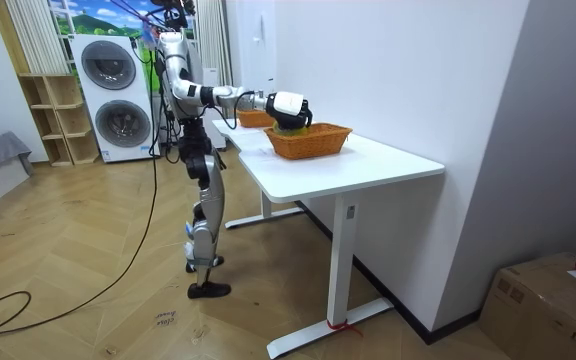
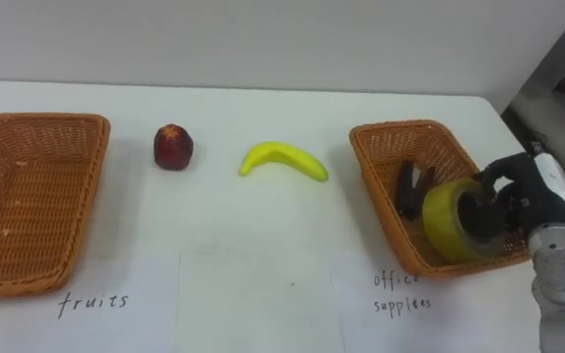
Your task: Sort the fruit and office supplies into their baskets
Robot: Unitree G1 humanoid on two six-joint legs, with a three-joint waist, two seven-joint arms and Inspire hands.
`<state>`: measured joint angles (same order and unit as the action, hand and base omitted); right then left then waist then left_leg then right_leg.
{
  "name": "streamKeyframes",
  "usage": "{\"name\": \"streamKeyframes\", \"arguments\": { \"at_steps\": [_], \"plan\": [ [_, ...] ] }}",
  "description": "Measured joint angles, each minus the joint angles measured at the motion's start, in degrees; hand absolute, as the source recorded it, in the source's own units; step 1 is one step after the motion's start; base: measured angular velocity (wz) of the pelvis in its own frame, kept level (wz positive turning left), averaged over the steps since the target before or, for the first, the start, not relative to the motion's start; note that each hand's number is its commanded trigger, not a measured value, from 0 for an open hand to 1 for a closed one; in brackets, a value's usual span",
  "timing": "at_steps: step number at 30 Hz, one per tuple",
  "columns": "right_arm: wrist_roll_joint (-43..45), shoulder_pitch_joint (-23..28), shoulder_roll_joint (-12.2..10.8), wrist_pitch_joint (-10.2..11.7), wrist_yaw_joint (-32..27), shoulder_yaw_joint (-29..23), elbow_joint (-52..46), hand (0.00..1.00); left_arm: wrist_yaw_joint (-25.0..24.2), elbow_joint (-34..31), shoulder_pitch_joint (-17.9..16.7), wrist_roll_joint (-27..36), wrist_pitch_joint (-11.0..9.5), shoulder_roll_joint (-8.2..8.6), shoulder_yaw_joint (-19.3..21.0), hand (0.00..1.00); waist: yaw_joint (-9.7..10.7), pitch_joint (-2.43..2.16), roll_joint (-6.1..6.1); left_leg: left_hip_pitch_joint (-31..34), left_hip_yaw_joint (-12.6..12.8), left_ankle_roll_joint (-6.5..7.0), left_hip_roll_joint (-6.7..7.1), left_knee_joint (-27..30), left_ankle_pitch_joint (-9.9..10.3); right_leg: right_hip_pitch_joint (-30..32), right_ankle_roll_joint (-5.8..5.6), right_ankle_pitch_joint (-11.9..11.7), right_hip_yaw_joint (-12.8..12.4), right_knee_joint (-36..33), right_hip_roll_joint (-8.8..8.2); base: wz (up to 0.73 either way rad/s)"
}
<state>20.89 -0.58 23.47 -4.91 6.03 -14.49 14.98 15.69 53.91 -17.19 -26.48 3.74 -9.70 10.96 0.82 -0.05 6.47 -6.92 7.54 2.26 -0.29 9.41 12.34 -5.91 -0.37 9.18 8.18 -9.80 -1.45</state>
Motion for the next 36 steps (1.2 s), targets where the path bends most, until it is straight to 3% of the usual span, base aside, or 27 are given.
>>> {"name": "streamKeyframes", "arguments": {
  "at_steps": [8, 16, 18, 19, 20, 36],
  "plan": [
    [1.15, 1.07, -0.19, -0.02, 0.74, 2.97, -0.01, 1.00, 2.20, -1.00, 0.16, 0.01, -0.08, -0.31, -1.00, 0.00, -0.06, 0.05, -0.17, -0.04, 0.11, 0.00, -0.01, -0.19, 0.00, 0.07, 0.00, 0.00, -0.11, 0.02, 0.01, 0.00],
    [1.96, 1.11, -0.30, -0.02, 1.01, 4.43, -0.03, 1.00, 2.63, -0.79, 0.19, 0.00, -0.11, -0.33, -3.24, 0.00, -1.40, 0.16, -0.68, -0.75, 0.30, 0.00, -0.04, -0.69, 0.00, -0.27, 0.00, 0.00, 0.04, 0.05, 0.08, -0.01],
    [1.96, 1.17, -0.31, -0.01, 1.01, 4.45, -0.03, 0.63, 2.65, -0.58, 0.09, 0.00, -0.11, -0.32, -3.31, 0.00, -1.39, 0.24, -0.81, -0.74, 0.30, 0.00, -0.05, -0.70, 0.00, -0.30, 0.00, 0.00, 0.14, 0.05, 0.07, 0.00],
    [1.95, 1.17, -0.31, 0.05, 1.00, 4.45, -0.03, 0.21, 2.65, -0.28, 0.12, 0.00, -0.11, -0.32, -3.35, 0.00, -1.38, 0.25, -0.87, -0.74, 0.30, 0.00, -0.05, -0.70, 0.00, -0.30, 0.00, 0.00, 0.20, 0.05, 0.06, 0.00],
    [1.95, 1.17, -0.31, 0.06, 1.00, 4.45, -0.03, 0.00, 2.66, -0.19, 0.12, 0.00, -0.11, -0.32, -3.35, 0.00, -1.38, 0.23, -0.89, -0.73, 0.30, 0.00, -0.05, -0.70, 0.00, -0.30, 0.00, 0.00, 0.22, 0.05, 0.06, 0.00],
    [1.63, 1.17, -0.31, 0.66, 0.38, 4.45, -0.03, 0.00, 2.44, 0.04, 0.17, -0.06, -0.11, -0.30, -3.44, 0.00, -1.64, 0.15, -0.70, -0.80, 0.28, 0.00, -0.05, -0.72, 0.00, -0.40, 0.00, 0.00, -0.05, 0.04, 0.12, 0.00]
  ]
}}
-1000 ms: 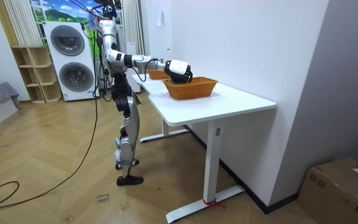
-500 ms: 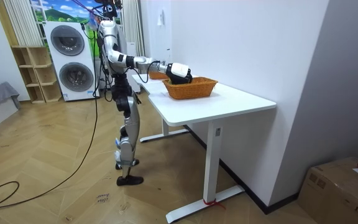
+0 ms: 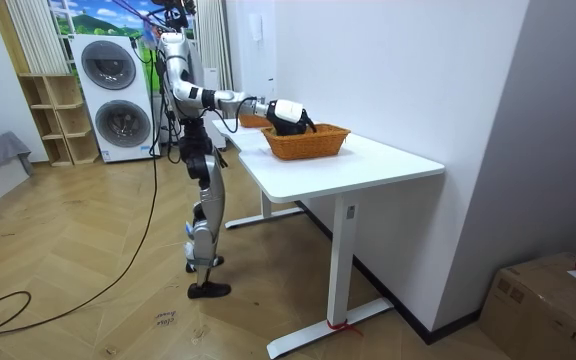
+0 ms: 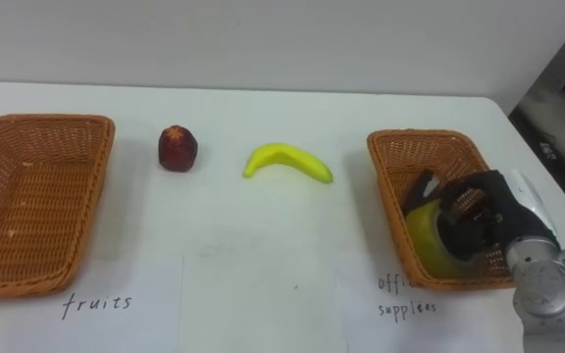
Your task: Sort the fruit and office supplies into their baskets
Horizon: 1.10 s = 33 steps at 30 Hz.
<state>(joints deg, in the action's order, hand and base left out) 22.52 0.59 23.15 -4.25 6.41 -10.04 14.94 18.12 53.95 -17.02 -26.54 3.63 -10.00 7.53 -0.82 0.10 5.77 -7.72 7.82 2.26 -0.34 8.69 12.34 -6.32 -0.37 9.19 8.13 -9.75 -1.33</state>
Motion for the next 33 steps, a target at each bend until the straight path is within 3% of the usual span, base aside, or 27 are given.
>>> {"name": "streamKeyframes", "arguments": {
  "at_steps": [22, 33],
  "plan": [
    [-0.12, -0.04, 0.07, -0.02, -0.54, -0.29, -1.53, 0.00, -1.19, 0.01, -0.54, -0.24, 0.06, 0.04, 0.33, 0.00, -0.87, -0.11, 0.71, -0.01, -0.12, 0.00, 0.03, 0.00, 0.00, -0.06, 0.00, 0.00, 0.09, 0.04, -0.02, 0.00],
    [-0.91, -0.24, 0.09, 0.67, -4.24, -0.75, -5.76, 0.00, -1.35, 0.20, -0.19, 0.06, 0.00, 0.02, 1.39, 0.00, -1.14, 0.09, 1.29, -0.10, -0.12, 0.00, 0.06, 0.00, 0.00, -0.13, 0.00, 0.00, 0.16, -0.01, -0.06, 0.00]
  ]
}}
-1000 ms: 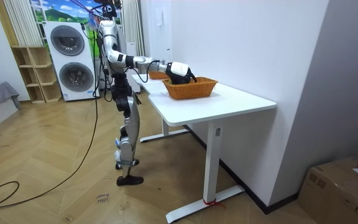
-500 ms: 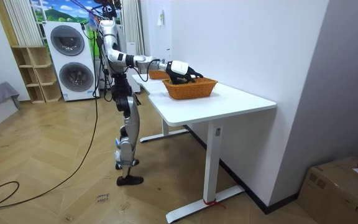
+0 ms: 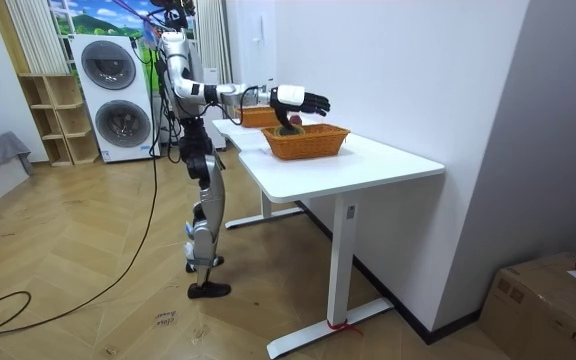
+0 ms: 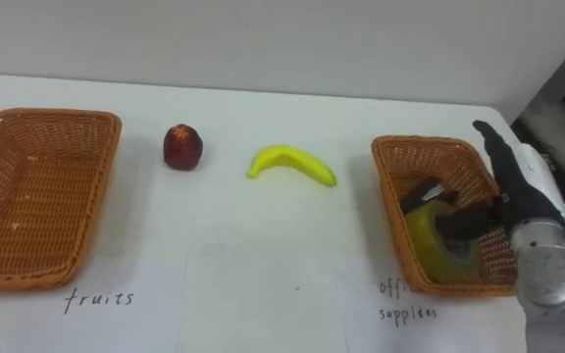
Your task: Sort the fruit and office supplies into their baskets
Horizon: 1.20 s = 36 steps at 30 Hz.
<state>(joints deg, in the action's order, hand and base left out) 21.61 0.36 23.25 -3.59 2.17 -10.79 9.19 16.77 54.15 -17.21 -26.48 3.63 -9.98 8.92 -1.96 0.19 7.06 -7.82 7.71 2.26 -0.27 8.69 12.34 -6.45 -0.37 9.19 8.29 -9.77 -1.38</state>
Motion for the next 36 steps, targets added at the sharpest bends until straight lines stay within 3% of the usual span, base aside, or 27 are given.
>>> {"name": "streamKeyframes", "arguments": {
  "at_steps": [3, 10, 29, 36],
  "plan": [
    [-0.04, 0.00, 0.25, 0.01, -1.17, -0.04, -5.00, 0.00, -0.05, 0.02, 0.11, -0.02, -0.10, 0.06, 0.48, 0.00, 0.06, 0.17, -0.21, 0.37, 0.10, -0.01, -0.02, -0.02, -0.01, 0.60, 0.00, 0.00, -0.26, -0.11, 0.08, -0.03],
    [-1.74, -1.20, 2.24, 1.89, -2.34, -0.11, -15.22, 0.00, -1.17, -0.09, 0.18, -0.02, -0.51, 0.15, 3.27, 0.00, -0.04, -0.04, 0.03, 0.34, 0.15, -0.04, -0.11, -0.06, 0.01, 0.55, 0.00, 0.00, -0.27, -0.05, 0.16, -0.01],
    [-1.84, -2.31, 2.24, 2.53, -4.38, -0.13, -18.47, 0.00, -0.66, 0.98, -0.07, -0.06, -0.51, 0.29, 3.23, 0.00, -0.09, -0.16, -0.18, 0.57, 0.14, -0.03, -0.06, -0.04, 0.01, 0.70, 0.00, 0.00, -0.12, -0.10, 0.08, 0.00],
    [-1.79, -6.03, 2.24, 2.51, -5.12, 0.18, -18.92, 0.00, -0.64, -0.27, 0.22, -0.17, -0.51, 0.57, 3.00, 0.00, -1.61, -0.30, -0.05, 1.30, 0.03, -0.03, -0.05, 0.10, 0.01, 1.26, 0.00, -0.01, -0.09, -0.12, 0.07, 0.01]
  ]
}}
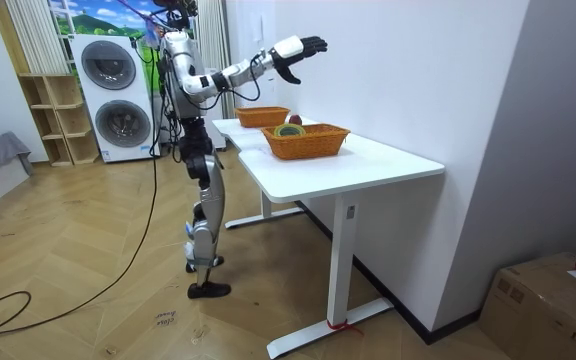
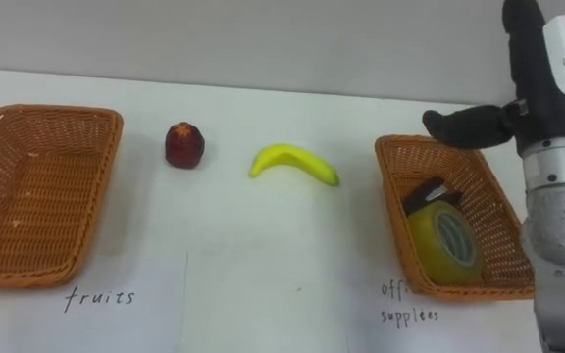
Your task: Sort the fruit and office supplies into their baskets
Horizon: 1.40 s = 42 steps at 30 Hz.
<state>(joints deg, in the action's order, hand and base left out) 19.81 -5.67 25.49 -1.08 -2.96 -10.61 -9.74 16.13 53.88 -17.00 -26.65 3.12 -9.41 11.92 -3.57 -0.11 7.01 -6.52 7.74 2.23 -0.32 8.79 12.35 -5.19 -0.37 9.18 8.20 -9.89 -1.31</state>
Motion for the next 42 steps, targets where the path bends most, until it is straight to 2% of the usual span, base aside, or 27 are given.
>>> {"name": "streamKeyframes", "arguments": {
  "at_steps": [5, 10, 14, 23, 26, 27, 28, 31, 34, 36, 42],
  "plan": [
    [-1.67, -1.81, 0.00, -0.01, 0.05, 2.82, 0.25, 0.00, 0.27, 0.03, 0.25, 0.02, 0.02, -0.11, -1.65, 0.00, -0.98, 0.18, -0.11, -0.21, -0.46, 0.00, 0.02, 0.38, 0.00, -0.66, -0.01, 0.00, 0.72, 0.18, -0.13, 0.07],
    [-3.12, -1.81, -0.44, -0.15, 2.46, 5.60, 0.94, 0.00, 0.60, 0.04, -0.03, -0.15, 0.33, -0.21, -3.21, 0.00, -1.75, 0.59, -0.17, -0.08, -1.30, 0.01, 0.11, 0.47, 0.01, -0.92, -0.02, 0.01, 1.78, 0.14, -0.33, 0.08],
    [-5.66, -1.82, -0.45, -0.24, 2.71, 5.89, 5.11, 0.00, 0.63, 0.23, -0.03, -0.11, 0.37, -0.37, -3.23, 0.00, -3.12, 0.89, 0.35, 0.05, -1.85, 0.00, 0.06, 0.59, 0.00, -1.08, -0.02, 0.01, 2.99, 0.09, -0.46, 0.08],
    [-9.86, -2.18, -0.47, -0.25, 4.49, 8.59, 10.04, 0.00, 1.15, 0.26, 1.29, 0.17, 0.34, -0.65, -3.22, 0.00, -5.42, 0.26, 1.46, 2.79, -1.82, 0.00, 0.10, 1.36, -0.03, 1.31, 0.11, -0.11, 3.23, 0.18, -0.50, 0.00],
    [-10.39, -2.89, -0.47, -0.26, 4.51, 11.77, 10.84, 0.00, 1.15, 1.38, 1.83, 1.12, 0.51, -0.79, -3.37, 0.00, -5.81, 0.42, 1.80, 3.11, -2.09, 0.00, 0.10, 1.39, -0.04, 1.43, 0.11, -0.11, 3.57, 0.28, -0.49, 0.04],
    [-10.39, -3.16, -0.47, -0.26, 4.56, 12.85, 11.13, 0.00, 1.16, 1.38, 2.19, 1.47, 0.62, -0.80, -3.62, 0.00, -5.81, 0.61, 1.70, 3.40, -2.31, 0.00, 0.13, 1.41, -0.04, 1.58, 0.11, -0.11, 3.73, 0.37, -0.50, 0.09],
    [-10.42, -3.32, -0.47, -0.26, 4.56, 13.71, 11.39, 0.00, 1.18, 1.36, 2.50, 1.47, 0.62, -0.80, -3.81, 0.00, -5.84, 0.35, 2.07, 4.04, -2.65, 0.00, 0.16, 1.52, -0.04, 2.07, 0.11, -0.11, 4.20, 0.30, -0.56, 0.12],
    [-10.60, -3.78, -0.47, -0.26, 4.86, 14.52, 11.62, 0.00, 1.18, 1.38, 3.10, 1.47, 0.73, -0.85, -4.15, 0.00, -5.99, 0.65, 2.35, 5.07, -3.40, -0.01, 0.18, 2.09, -0.05, 2.48, 0.11, -0.11, 4.72, 0.39, -0.59, 0.15],
    [-10.61, -4.98, -0.47, -0.26, 4.91, 14.71, 12.62, 0.00, 1.18, 1.39, 3.36, 1.63, 1.35, -0.89, -4.54, 0.00, -6.31, 0.66, 2.46, 6.11, -3.89, -0.02, 0.18, 2.47, -0.06, 3.27, 0.12, -0.11, 4.95, 0.38, -0.59, 0.08],
    [-10.61, -6.55, -0.46, -0.28, 4.90, 16.22, 14.30, 0.00, 1.17, 1.39, 3.55, 2.45, 1.67, -1.15, -5.16, 0.00, -6.32, 0.84, 2.56, 6.31, -3.89, -0.03, 0.16, 2.64, -0.06, 3.46, 0.12, -0.12, 4.93, 0.41, -0.58, 0.02],
    [-10.70, -6.89, -0.50, -0.27, 5.01, 19.59, 16.14, 0.00, 1.40, 2.42, 4.18, 4.77, 1.57, -1.93, -5.78, 0.00, -6.88, 0.78, 2.71, 7.24, -3.89, -0.07, 0.18, 2.75, -0.09, 4.18, 0.14, -0.13, 4.87, 0.31, -0.61, 0.00]
  ]
}}
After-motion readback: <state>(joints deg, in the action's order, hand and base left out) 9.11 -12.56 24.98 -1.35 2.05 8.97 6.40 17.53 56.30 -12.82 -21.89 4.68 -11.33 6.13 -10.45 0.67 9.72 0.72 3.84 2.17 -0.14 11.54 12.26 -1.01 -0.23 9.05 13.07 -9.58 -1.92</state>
